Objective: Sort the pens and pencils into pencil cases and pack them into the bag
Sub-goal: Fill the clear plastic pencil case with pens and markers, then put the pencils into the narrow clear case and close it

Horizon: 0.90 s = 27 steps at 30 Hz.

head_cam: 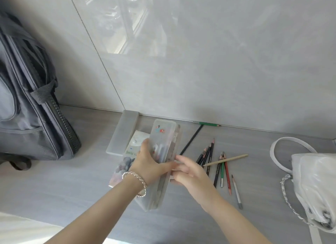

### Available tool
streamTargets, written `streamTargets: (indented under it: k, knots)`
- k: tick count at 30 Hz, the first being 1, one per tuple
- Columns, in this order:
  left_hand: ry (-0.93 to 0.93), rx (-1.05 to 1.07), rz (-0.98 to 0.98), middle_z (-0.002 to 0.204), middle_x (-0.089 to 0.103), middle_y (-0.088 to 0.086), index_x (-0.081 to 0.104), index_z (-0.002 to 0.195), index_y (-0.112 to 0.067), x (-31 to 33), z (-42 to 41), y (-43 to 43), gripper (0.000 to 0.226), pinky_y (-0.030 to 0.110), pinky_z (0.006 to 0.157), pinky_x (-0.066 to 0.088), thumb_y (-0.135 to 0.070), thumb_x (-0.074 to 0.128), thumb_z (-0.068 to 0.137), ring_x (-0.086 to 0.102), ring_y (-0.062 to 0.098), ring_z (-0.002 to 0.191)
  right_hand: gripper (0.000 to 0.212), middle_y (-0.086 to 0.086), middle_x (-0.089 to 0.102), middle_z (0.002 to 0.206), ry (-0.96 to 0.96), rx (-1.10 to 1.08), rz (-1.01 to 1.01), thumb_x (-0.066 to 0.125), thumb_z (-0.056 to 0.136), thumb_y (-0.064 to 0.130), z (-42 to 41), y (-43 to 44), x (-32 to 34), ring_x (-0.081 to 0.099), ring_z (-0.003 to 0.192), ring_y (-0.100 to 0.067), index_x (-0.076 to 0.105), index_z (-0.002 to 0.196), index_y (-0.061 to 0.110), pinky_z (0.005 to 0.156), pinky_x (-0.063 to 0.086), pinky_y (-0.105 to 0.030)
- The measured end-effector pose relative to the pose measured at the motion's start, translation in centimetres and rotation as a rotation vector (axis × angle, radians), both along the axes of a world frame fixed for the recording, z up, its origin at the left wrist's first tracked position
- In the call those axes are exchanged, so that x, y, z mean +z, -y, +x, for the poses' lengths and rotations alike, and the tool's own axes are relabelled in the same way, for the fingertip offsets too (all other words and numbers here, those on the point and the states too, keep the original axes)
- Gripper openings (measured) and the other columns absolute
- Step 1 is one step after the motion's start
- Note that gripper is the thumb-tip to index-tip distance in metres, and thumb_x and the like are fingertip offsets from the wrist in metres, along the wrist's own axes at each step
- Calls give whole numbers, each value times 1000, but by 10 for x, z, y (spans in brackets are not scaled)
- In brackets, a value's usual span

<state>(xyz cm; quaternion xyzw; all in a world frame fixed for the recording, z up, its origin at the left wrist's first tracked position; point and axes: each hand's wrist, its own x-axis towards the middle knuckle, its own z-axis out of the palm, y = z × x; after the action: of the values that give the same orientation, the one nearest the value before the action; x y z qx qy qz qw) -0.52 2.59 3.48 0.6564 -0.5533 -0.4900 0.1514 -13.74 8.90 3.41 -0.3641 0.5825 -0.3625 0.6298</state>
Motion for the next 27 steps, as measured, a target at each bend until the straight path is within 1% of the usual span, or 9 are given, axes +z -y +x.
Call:
streamTargets:
  k: [2, 5, 8, 13, 15, 18, 22, 25, 27]
  knots:
    - [50, 81, -55, 100, 48, -7, 30, 109, -30, 1, 20, 10, 70, 21, 68, 43, -34, 81, 61, 51, 16, 91, 34, 10, 70, 100, -107, 84, -12, 48, 87, 5, -1, 8, 1, 64, 98, -4, 54, 101, 36, 97, 48, -32]
    - [300, 191, -77, 103, 40, 4, 31, 112, -20, -6, 57, 26, 70, 35, 83, 42, -36, 78, 63, 45, 28, 100, 29, 9, 70, 90, -214, 75, -10, 48, 87, 7, 0, 18, -4, 65, 95, -8, 57, 88, 34, 95, 49, -35]
    - [493, 216, 46, 112, 42, 15, 30, 121, -16, -24, 99, 39, 80, 42, 87, 42, -37, 78, 61, 46, 35, 107, 29, 10, 69, 87, -282, 85, 9, 47, 86, 6, 1, 22, -13, 64, 95, -13, 56, 85, 34, 92, 49, -33]
    - [487, 184, 228, 131, 39, 20, 17, 139, -18, -49, 137, 48, 114, 43, 95, 44, -29, 82, 47, 46, 38, 114, 25, 10, 65, 84, -321, 145, 44, 43, 89, 5, 5, 22, -21, 64, 95, -15, 56, 91, 26, 89, 46, -29]
    - [490, 190, 263, 135, 31, 21, 12, 142, -17, -54, 139, 50, 115, 44, 97, 41, -23, 84, 53, 41, 39, 121, 24, 10, 65, 84, -334, 151, 50, 43, 89, 5, 4, 23, -23, 64, 96, -16, 56, 93, 25, 90, 46, -29]
    - [605, 191, 176, 136, 29, 19, 10, 143, -19, -56, 128, 59, 109, 45, 106, 32, -36, 80, 62, 33, 38, 127, 22, 8, 66, 86, -351, 142, 59, 44, 90, 6, 1, 26, -24, 64, 97, -17, 57, 96, 23, 90, 46, -30]
    - [776, 52, -140, 139, 36, 17, 27, 137, -12, -52, 91, 88, 79, 40, 112, 21, -47, 61, 75, 32, 34, 131, 22, 6, 67, 87, -379, 135, 61, 44, 89, 7, -4, 34, -22, 62, 96, -16, 57, 96, 24, 84, 46, -26]
    - [968, -199, -143, 127, 52, 10, 41, 126, -11, -57, 69, 117, 64, 39, 110, 23, -52, 53, 79, 43, 28, 124, 22, 4, 67, 90, -405, 125, 62, 43, 90, 8, -8, 40, -19, 62, 98, -17, 57, 97, 23, 75, 46, -21]
    - [986, -217, -69, 123, 56, 8, 42, 124, -11, -65, 62, 134, 60, 37, 105, 27, -51, 52, 80, 48, 26, 119, 22, 3, 67, 91, -423, 122, 62, 44, 89, 10, -11, 43, -18, 63, 98, -22, 58, 98, 23, 72, 48, -25]
